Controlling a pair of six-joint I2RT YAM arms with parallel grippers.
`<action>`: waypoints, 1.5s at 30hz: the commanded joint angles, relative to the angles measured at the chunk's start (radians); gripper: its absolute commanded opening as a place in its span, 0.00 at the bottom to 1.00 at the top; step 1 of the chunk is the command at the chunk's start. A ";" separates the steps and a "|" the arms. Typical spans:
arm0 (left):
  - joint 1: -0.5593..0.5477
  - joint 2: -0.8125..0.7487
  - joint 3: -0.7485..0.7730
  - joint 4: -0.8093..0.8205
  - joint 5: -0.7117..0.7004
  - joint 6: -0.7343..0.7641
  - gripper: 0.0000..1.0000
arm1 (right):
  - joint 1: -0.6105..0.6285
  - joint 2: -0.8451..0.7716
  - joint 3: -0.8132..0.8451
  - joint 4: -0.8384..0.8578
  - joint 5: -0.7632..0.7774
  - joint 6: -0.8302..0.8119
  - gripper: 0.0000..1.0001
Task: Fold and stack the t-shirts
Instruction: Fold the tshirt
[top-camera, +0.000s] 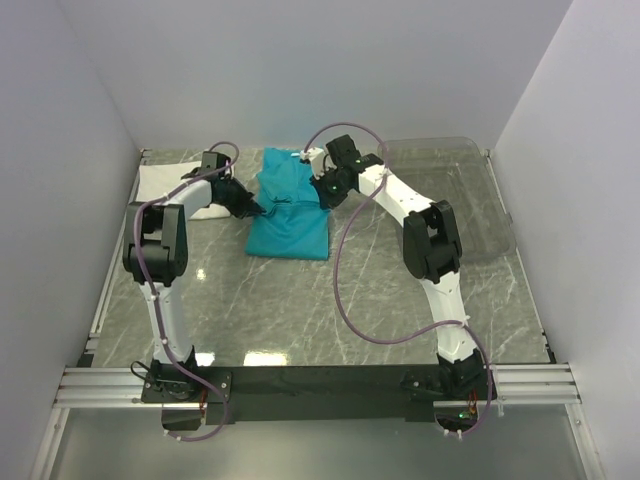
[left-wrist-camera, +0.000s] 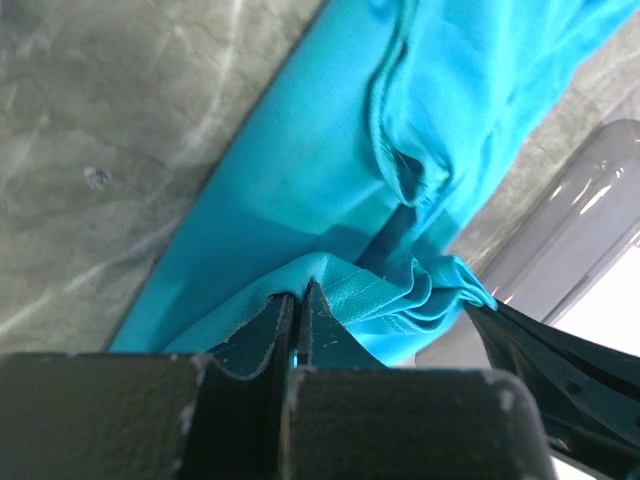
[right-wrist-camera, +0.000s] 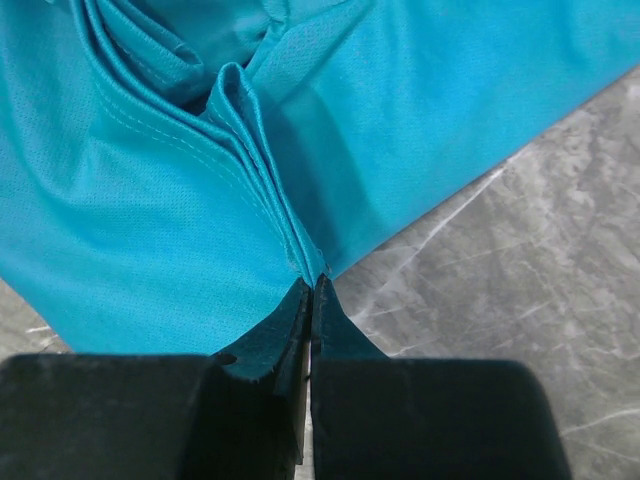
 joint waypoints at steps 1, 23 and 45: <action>0.003 0.017 0.055 0.014 0.006 -0.015 0.01 | 0.000 0.015 0.060 0.043 0.037 0.014 0.00; 0.000 -0.423 -0.258 -0.102 -0.152 0.326 0.52 | 0.047 -0.393 -0.482 -0.131 -0.311 -0.551 0.58; -0.018 -0.331 -0.431 0.045 -0.185 0.340 0.51 | 0.181 -0.284 -0.531 0.135 0.068 -0.371 0.63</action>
